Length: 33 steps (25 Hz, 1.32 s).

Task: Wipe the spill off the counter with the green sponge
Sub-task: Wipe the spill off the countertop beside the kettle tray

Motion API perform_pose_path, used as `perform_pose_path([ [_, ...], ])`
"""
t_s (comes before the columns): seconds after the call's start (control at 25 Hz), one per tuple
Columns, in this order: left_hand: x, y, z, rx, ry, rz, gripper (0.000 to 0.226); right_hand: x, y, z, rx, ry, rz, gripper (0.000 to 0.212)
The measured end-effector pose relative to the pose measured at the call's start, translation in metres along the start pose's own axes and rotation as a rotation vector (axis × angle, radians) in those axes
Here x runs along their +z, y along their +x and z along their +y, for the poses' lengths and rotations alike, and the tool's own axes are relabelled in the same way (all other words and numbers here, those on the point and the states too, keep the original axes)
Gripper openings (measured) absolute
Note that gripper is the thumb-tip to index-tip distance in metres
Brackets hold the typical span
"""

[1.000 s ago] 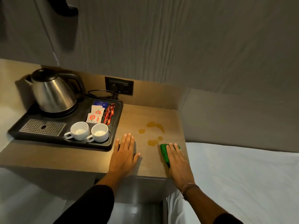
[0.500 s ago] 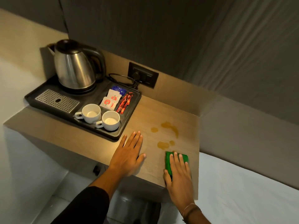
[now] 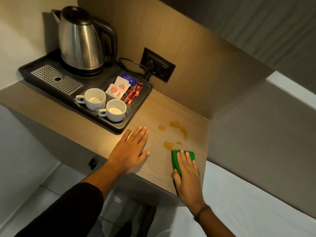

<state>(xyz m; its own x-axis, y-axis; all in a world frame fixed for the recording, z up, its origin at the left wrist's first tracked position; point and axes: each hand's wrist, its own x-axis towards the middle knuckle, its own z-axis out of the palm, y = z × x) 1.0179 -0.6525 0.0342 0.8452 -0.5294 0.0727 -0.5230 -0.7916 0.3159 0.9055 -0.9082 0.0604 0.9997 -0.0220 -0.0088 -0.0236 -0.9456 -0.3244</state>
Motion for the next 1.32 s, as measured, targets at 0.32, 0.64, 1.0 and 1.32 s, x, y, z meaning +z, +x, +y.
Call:
perform_pose_path([
  [0.32,0.001,0.001,-0.001,-0.004,0.005,0.011,0.077,-0.009,0.060,0.000,0.071,0.037,0.060,0.060],
  [0.64,0.002,0.001,-0.001,-0.008,-0.018,0.015,0.078,-0.027,0.132,0.010,0.185,0.017,0.051,0.059],
  [1.0,0.002,0.000,0.000,-0.017,-0.008,0.010,0.078,-0.029,0.163,0.019,0.209,-0.018,0.054,0.058],
  [1.32,0.002,0.000,0.000,-0.020,-0.020,0.007,0.078,-0.031,0.163,0.027,0.098,0.002,0.033,0.058],
])
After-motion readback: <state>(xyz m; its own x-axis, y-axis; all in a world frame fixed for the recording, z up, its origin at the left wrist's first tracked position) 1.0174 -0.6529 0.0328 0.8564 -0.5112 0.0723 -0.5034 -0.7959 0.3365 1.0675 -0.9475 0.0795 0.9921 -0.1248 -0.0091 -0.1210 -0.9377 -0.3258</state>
